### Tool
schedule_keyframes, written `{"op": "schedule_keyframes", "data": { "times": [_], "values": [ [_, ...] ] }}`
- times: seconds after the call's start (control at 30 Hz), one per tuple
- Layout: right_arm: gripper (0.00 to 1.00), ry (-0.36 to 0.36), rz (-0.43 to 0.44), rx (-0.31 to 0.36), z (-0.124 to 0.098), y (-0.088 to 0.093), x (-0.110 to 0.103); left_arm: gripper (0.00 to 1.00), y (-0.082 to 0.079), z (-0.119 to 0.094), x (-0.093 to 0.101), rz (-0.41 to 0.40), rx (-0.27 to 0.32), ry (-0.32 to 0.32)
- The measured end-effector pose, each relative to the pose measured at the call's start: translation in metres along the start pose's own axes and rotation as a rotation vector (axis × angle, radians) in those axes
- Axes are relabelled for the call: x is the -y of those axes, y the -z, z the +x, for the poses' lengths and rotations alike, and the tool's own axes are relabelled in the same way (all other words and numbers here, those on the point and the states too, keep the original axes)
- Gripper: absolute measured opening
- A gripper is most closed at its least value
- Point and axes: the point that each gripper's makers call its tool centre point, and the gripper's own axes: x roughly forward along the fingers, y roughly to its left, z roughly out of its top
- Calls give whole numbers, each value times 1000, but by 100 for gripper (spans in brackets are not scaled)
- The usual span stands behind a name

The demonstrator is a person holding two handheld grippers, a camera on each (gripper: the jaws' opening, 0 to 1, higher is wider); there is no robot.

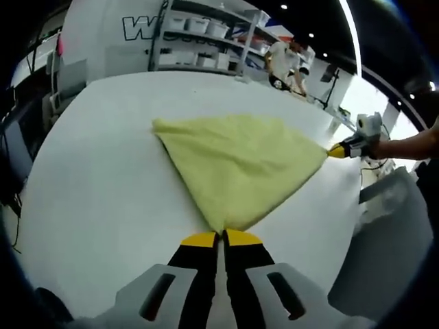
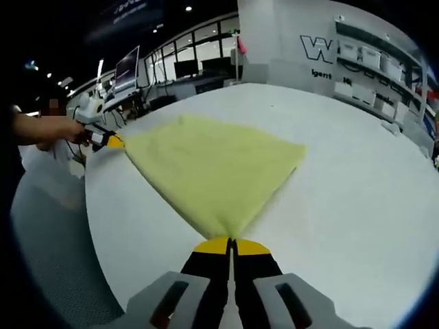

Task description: Fold the garment on the visible template until the final outline fits inside the template.

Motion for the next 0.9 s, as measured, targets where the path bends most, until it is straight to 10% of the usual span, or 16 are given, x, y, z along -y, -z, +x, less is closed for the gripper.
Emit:
{"op": "schedule_keyframes", "data": {
  "times": [0.9],
  "values": [
    [0,46,25,9,-14,21,-4,4,11,-1,14,40,-19,12]
  ]
}}
